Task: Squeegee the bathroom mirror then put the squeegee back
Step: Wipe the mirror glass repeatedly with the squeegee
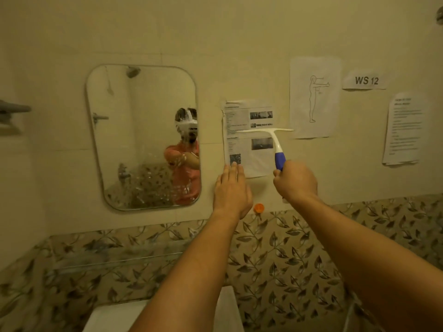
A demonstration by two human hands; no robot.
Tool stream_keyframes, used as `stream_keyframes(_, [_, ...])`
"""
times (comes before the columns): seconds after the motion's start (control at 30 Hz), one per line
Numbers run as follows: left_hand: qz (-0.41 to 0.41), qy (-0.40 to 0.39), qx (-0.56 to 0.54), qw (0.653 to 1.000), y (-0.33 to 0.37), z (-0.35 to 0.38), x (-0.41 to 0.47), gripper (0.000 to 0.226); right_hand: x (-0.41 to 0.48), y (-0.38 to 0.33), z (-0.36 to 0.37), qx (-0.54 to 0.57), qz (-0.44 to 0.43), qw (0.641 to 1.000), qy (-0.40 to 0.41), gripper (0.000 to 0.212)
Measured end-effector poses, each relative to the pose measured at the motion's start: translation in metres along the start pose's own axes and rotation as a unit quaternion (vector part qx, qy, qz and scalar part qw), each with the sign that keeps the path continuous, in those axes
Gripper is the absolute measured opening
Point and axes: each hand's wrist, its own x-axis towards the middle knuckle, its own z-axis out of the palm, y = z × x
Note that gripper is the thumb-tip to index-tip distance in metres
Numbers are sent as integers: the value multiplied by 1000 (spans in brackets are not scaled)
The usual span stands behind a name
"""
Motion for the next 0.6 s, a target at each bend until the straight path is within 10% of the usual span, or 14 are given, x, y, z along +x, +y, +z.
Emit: stream_keyframes(0.6, [-50,58,73,994,-182,-87,24,72,-10,-199,21,92,-100,990,40,28])
